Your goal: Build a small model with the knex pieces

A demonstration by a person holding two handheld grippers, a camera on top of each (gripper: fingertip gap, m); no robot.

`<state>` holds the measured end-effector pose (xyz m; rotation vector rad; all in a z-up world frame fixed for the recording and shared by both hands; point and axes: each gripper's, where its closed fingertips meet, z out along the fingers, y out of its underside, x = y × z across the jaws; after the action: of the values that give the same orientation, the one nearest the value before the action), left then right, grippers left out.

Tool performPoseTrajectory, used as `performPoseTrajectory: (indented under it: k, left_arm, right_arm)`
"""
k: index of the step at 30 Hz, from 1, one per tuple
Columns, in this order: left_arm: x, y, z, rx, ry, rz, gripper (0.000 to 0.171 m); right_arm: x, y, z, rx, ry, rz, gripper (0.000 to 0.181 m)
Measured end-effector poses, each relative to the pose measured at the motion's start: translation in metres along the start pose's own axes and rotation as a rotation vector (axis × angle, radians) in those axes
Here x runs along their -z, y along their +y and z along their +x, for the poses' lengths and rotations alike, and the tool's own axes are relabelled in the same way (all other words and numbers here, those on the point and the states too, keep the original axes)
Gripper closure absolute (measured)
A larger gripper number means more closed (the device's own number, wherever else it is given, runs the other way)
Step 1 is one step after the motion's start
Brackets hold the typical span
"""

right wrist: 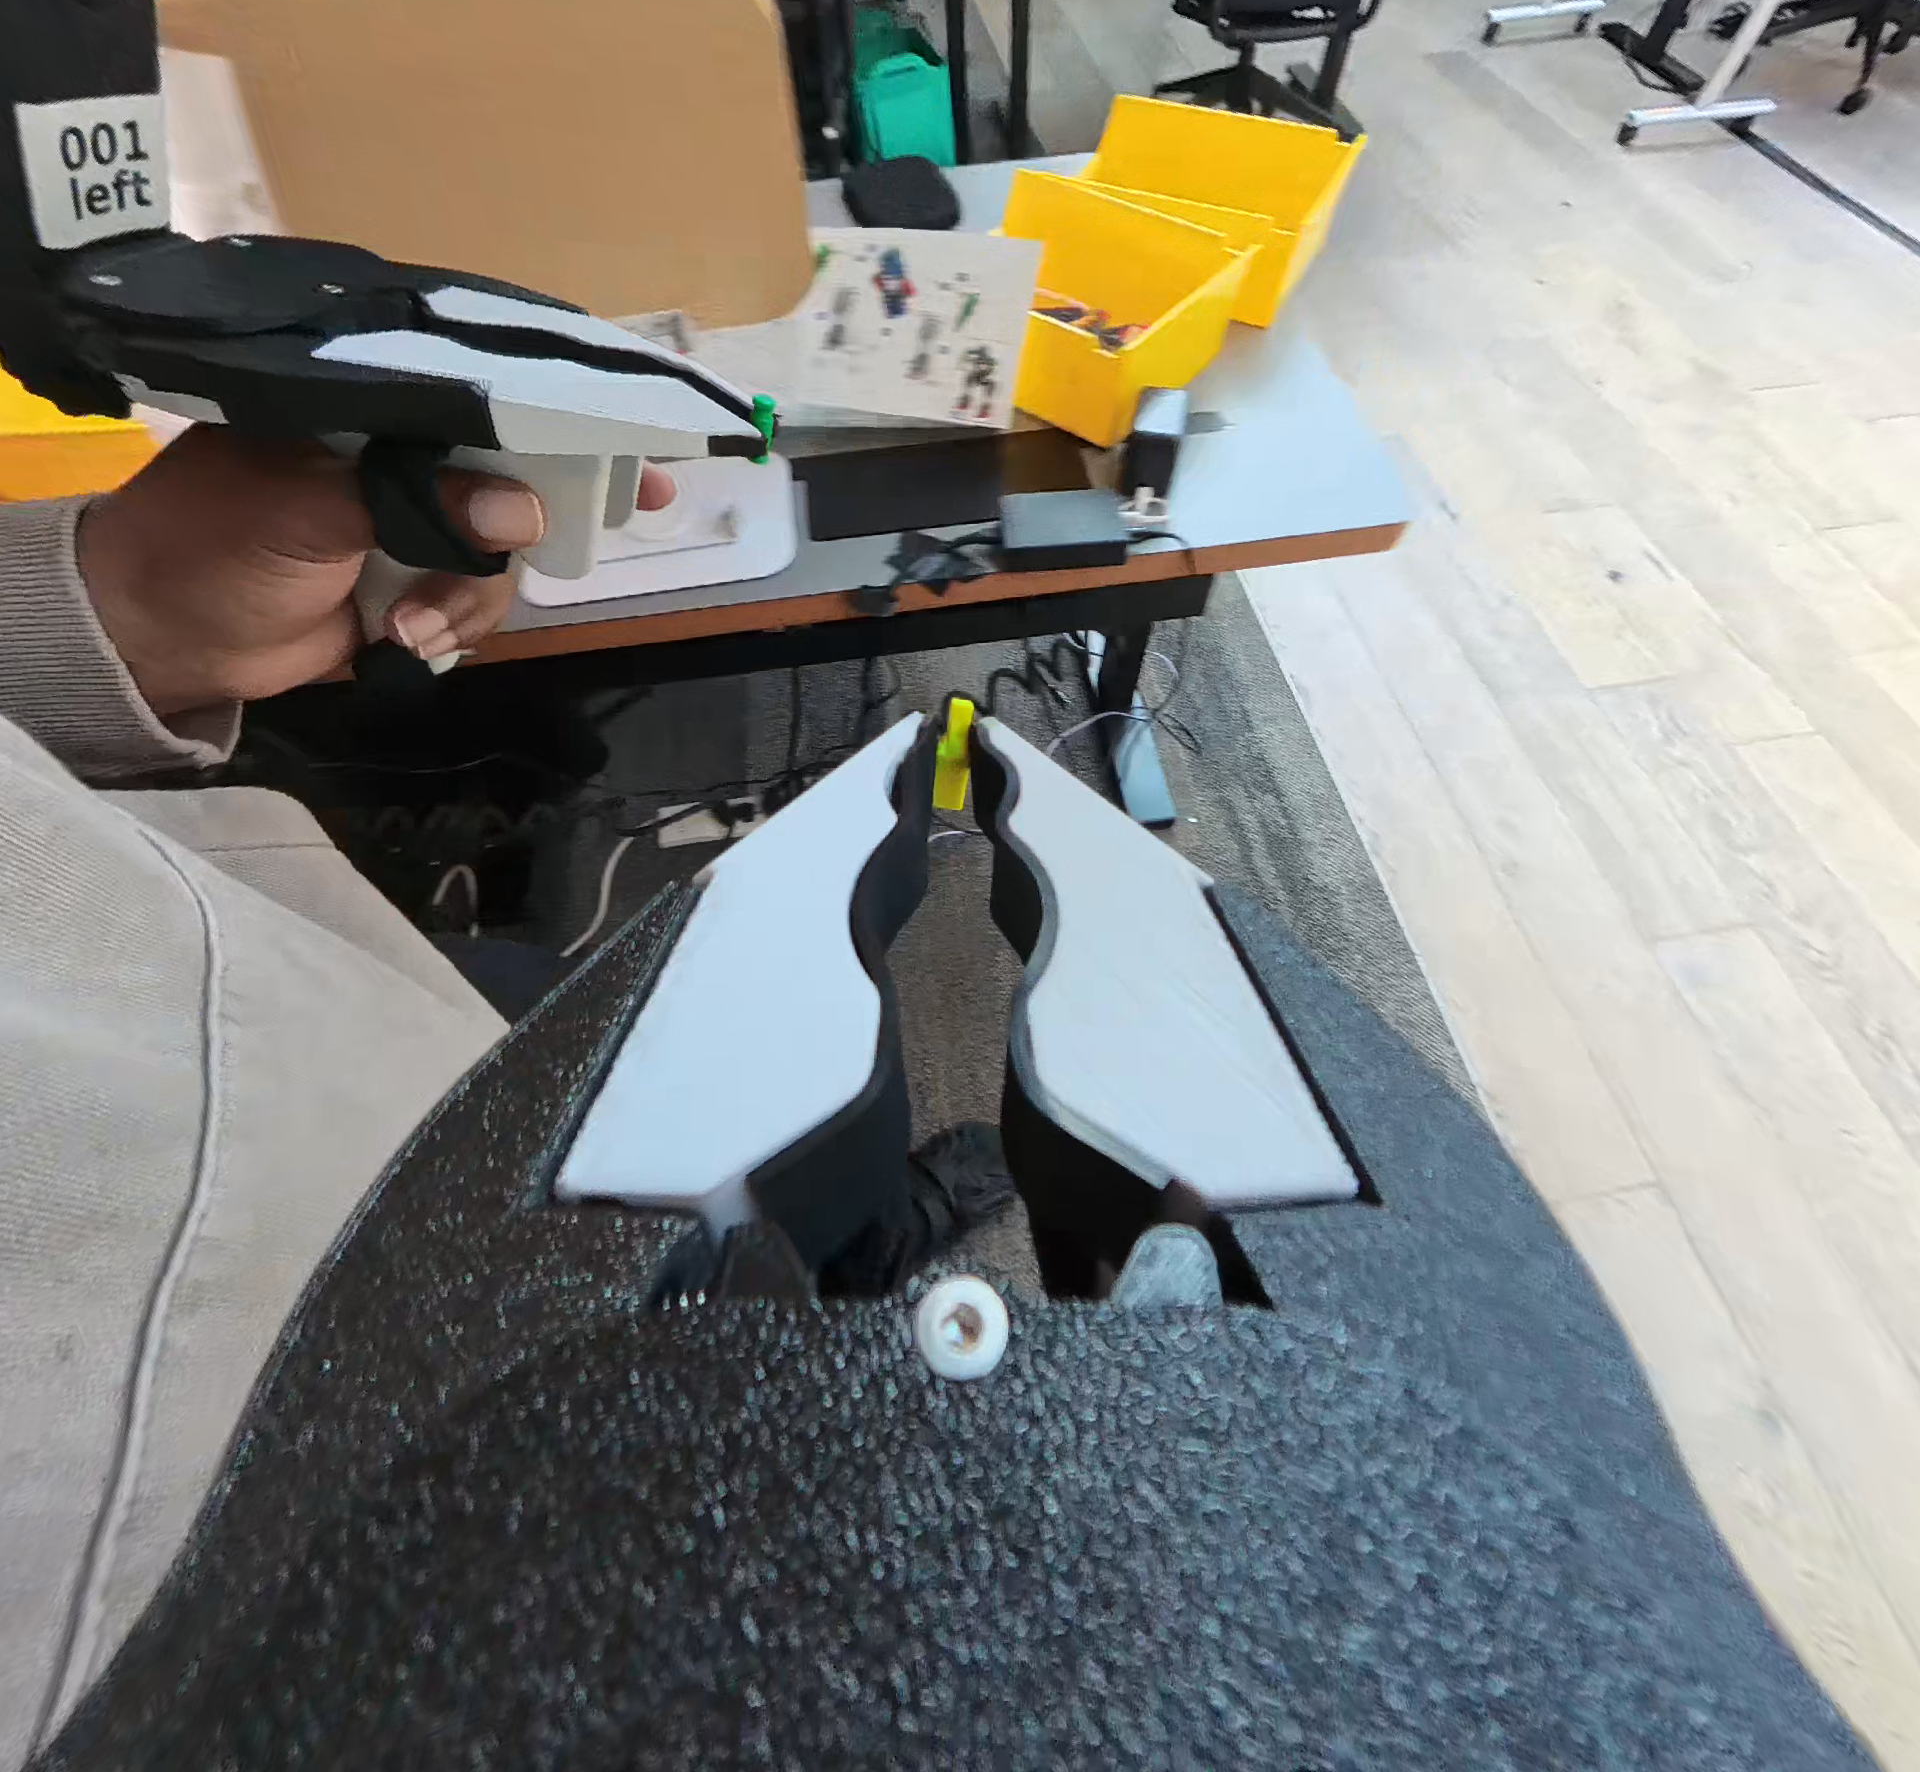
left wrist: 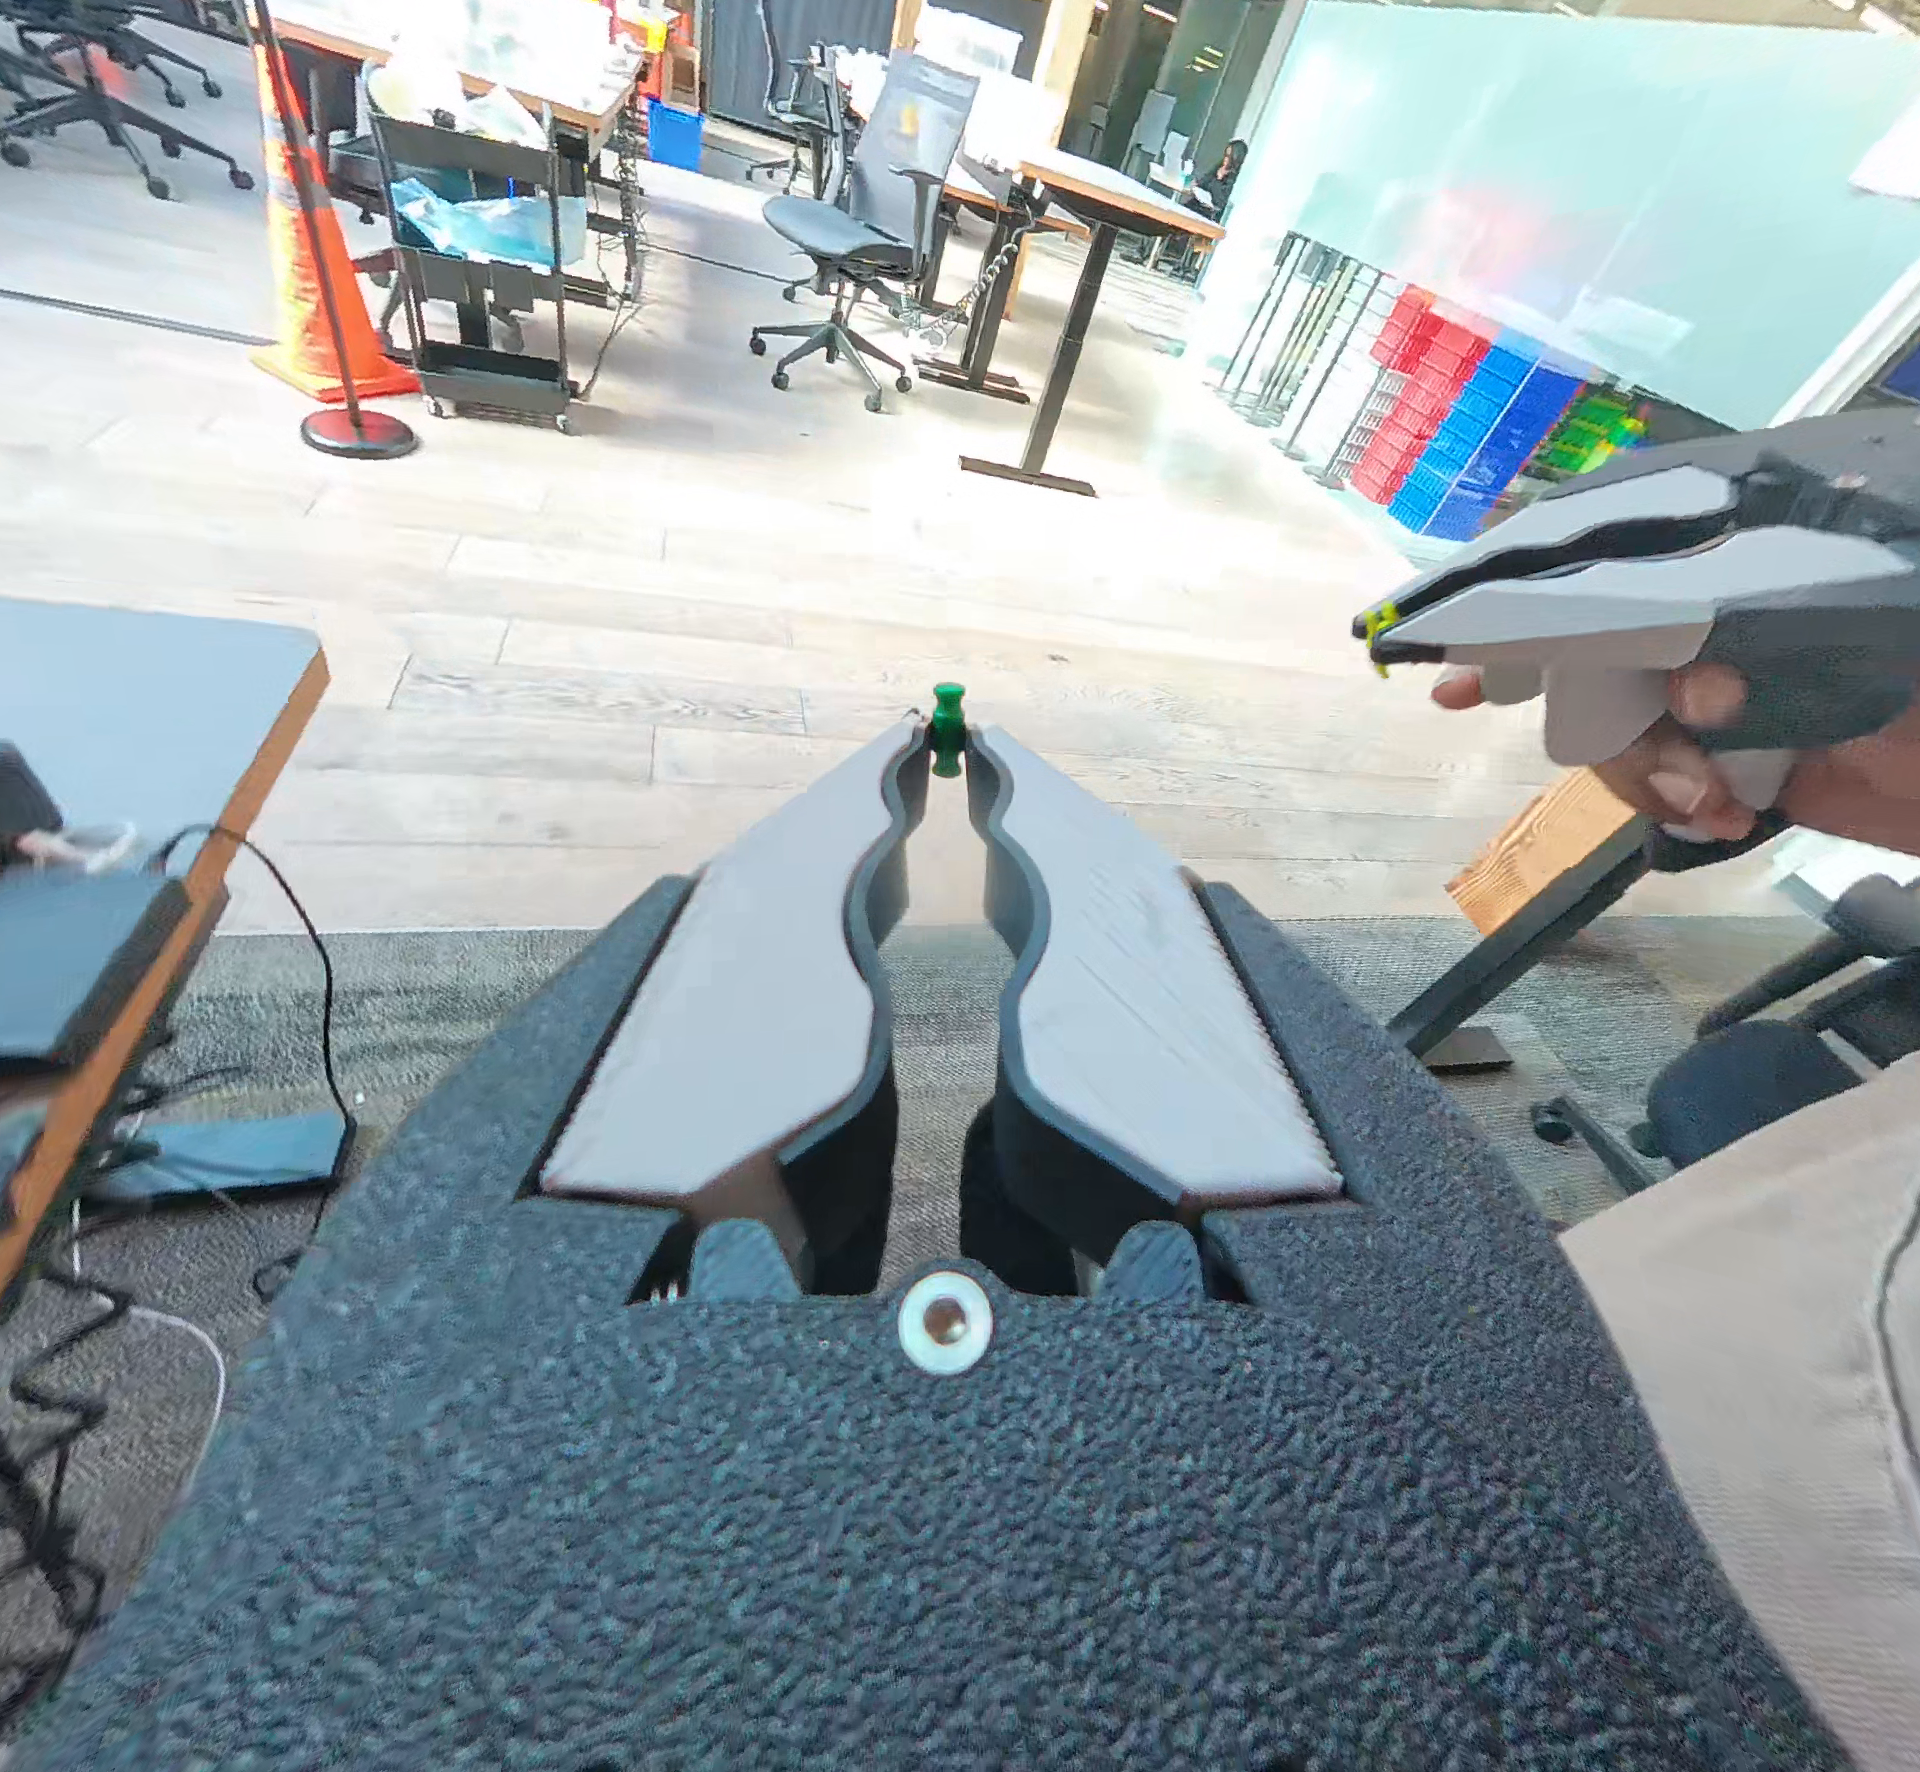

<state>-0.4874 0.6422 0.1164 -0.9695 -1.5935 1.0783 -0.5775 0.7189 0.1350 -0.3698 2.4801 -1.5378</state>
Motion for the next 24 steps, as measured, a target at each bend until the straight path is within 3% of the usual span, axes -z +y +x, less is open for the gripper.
performPoseTrajectory:
  k: [2,5,8,10,13,16,19,22,24]
  left_arm:
    - [-0.067,-0.042,-0.041,-0.013,0.034,0.012,0.165]
    - [-0.144,-0.124,-0.094,-0.077,0.071,0.081,0.165]
    - [-0.201,-0.183,-0.162,-0.118,0.021,0.116,0.165]
    - [-0.226,-0.207,-0.221,-0.116,-0.07,0.136,0.165]
    - [-0.255,-0.216,-0.315,-0.125,-0.252,0.121,0.166]
    - [-0.274,-0.202,-0.41,-0.075,-0.473,0.076,0.166]
    - [-0.279,-0.182,-0.493,0.029,-0.724,0.001,0.165]
    - [-0.276,-0.196,-0.53,0.047,-0.868,0.025,0.165]
    - [-0.265,-0.198,-0.549,0.054,-0.999,-0.023,0.165]
  right_arm:
    - [-0.014,-0.042,0.074,-0.022,0.054,0.024,0.176]
    - [-0.038,-0.102,0.164,-0.036,0.102,0.083,0.176]
    - [-0.079,-0.133,0.238,-0.068,0.123,0.113,0.176]
    - [-0.119,-0.144,0.278,-0.09,0.076,0.131,0.176]
    - [-0.188,-0.147,0.344,-0.026,0.003,0.096,0.176]
    - [-0.262,-0.154,0.422,0.058,-0.101,0.057,0.176]
    - [-0.329,-0.195,0.502,0.097,-0.23,0.028,0.176]
    - [-0.396,-0.253,0.571,0.154,-0.381,0.025,0.177]
    - [-0.447,-0.29,0.607,0.181,-0.474,-0.014,0.177]
